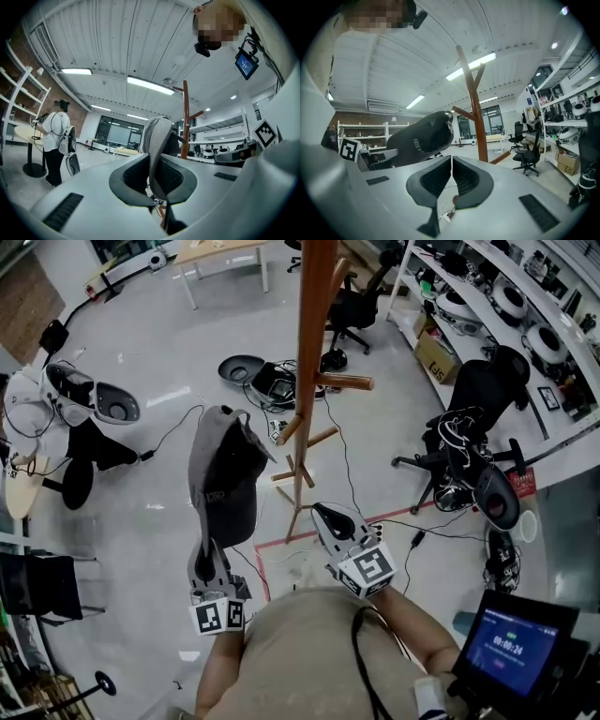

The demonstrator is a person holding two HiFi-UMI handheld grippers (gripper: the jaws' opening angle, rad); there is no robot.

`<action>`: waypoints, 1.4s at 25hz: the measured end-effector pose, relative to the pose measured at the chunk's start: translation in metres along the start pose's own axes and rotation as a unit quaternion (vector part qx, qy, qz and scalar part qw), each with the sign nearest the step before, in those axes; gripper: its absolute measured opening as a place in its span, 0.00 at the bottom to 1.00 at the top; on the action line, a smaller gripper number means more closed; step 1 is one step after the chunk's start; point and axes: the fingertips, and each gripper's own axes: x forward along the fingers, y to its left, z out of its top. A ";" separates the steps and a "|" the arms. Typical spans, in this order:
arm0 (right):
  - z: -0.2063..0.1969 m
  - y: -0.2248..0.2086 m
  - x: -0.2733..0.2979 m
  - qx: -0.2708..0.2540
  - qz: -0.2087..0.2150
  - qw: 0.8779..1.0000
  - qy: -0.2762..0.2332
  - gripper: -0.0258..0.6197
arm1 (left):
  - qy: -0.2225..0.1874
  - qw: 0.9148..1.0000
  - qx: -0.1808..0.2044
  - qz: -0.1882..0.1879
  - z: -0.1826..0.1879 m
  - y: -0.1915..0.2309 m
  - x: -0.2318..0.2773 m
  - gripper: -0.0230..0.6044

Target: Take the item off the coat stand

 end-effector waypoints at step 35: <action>0.015 -0.046 -0.009 -0.003 0.121 0.993 0.004 0.07 | 0.006 0.996 -0.011 0.092 -0.018 -0.057 -0.009 0.09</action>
